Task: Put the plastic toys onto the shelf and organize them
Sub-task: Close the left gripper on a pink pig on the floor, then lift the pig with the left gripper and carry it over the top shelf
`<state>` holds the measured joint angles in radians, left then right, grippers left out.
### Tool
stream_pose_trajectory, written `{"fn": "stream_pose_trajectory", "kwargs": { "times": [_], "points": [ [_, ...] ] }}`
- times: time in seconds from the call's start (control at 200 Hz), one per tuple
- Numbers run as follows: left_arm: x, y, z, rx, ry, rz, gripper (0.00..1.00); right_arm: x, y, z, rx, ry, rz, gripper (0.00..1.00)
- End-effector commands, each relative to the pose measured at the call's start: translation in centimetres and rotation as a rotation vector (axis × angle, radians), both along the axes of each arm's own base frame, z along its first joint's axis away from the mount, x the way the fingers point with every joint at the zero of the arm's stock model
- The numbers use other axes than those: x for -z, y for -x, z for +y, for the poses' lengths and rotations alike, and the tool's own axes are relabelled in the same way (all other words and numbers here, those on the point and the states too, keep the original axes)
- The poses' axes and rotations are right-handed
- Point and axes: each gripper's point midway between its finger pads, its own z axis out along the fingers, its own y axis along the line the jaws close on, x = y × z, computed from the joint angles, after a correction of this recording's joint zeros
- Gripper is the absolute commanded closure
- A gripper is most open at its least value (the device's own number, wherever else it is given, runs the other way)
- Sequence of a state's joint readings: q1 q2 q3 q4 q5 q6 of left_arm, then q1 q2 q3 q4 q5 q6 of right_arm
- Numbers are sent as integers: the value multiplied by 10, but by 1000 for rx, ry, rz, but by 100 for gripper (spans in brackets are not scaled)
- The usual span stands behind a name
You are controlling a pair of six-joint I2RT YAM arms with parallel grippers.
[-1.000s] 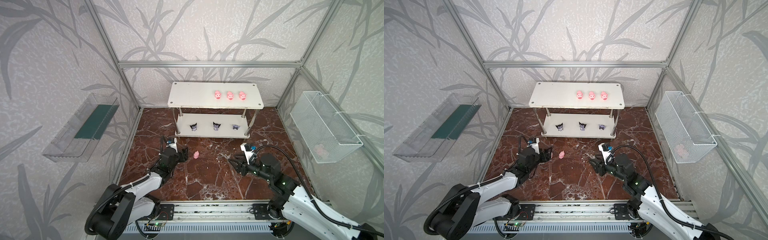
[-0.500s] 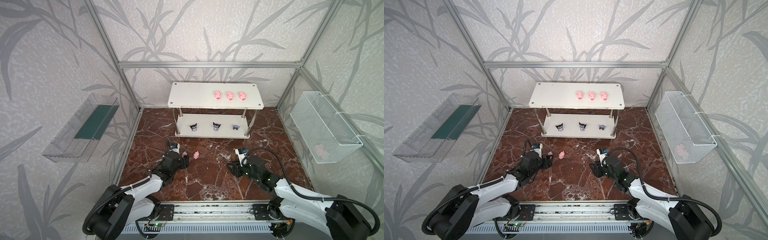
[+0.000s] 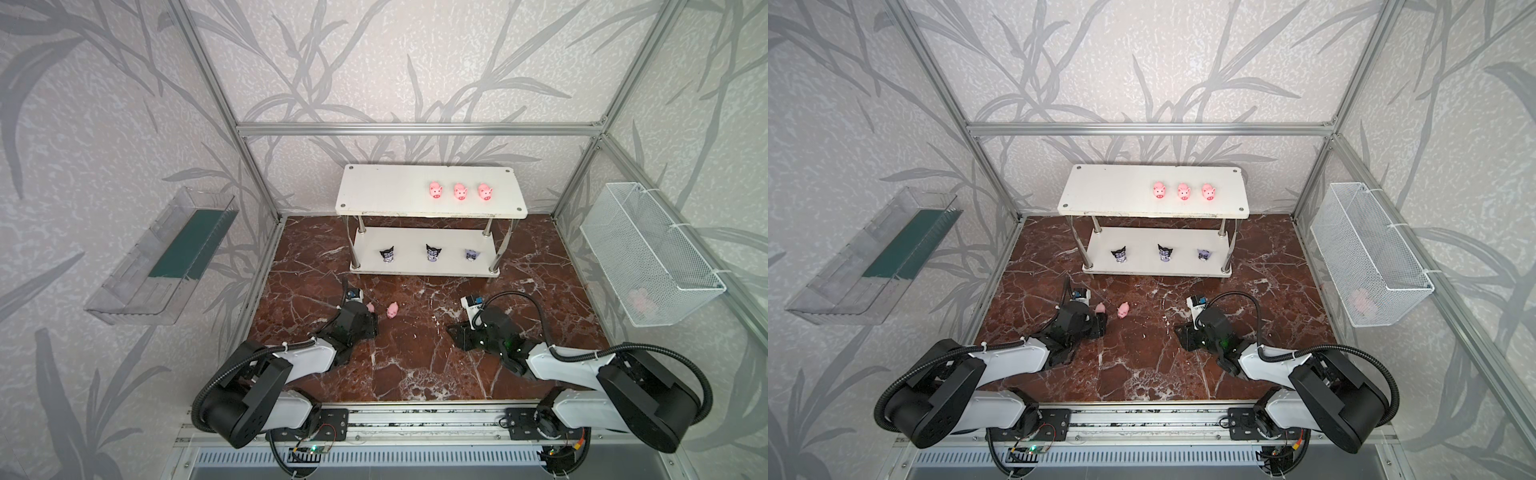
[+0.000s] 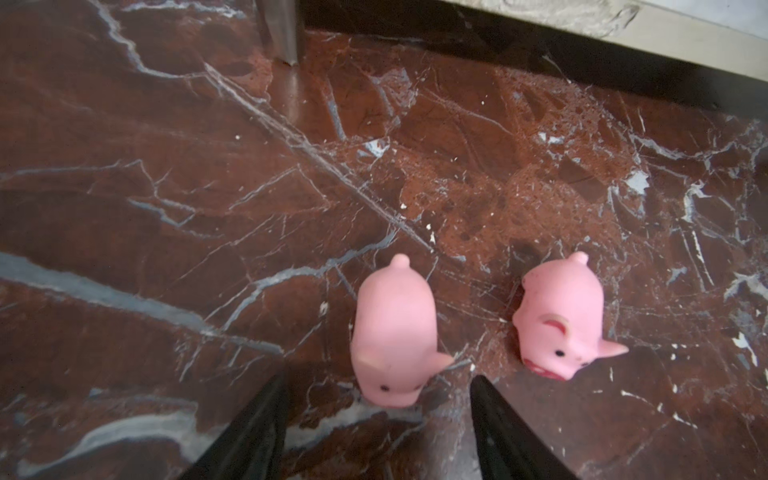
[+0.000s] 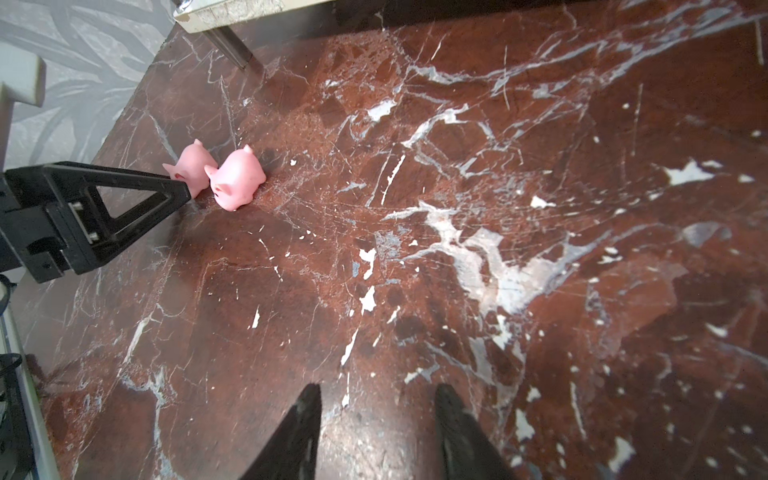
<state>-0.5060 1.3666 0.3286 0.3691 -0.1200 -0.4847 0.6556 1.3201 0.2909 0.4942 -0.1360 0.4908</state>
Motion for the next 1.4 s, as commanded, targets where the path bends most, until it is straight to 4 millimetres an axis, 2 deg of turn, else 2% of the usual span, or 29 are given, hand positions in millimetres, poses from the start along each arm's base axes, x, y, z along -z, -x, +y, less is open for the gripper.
{"fn": "stream_pose_trajectory", "kwargs": {
  "times": [0.0,0.43,0.705,0.945,1.035,1.14,1.395],
  "points": [
    [-4,-10,-4,-20,15,-24,35,-12,-9,6,7,-46,-34,55],
    [11,-15,-7,-22,-1,15,50,0,-15,1,22,-61,14,56],
    [10,-15,-9,-12,-6,17,67,7,-19,2,27,-78,40,57],
    [5,-14,-8,-13,-8,11,72,13,-20,2,32,-85,58,58],
    [-9,-15,-9,-12,1,5,72,14,-20,1,34,-78,57,58],
    [-37,-15,-10,-4,4,-21,72,16,-19,0,31,-63,58,58],
    [-130,-10,-7,32,-27,-75,72,16,-22,0,25,-44,47,58]
  ]
}}
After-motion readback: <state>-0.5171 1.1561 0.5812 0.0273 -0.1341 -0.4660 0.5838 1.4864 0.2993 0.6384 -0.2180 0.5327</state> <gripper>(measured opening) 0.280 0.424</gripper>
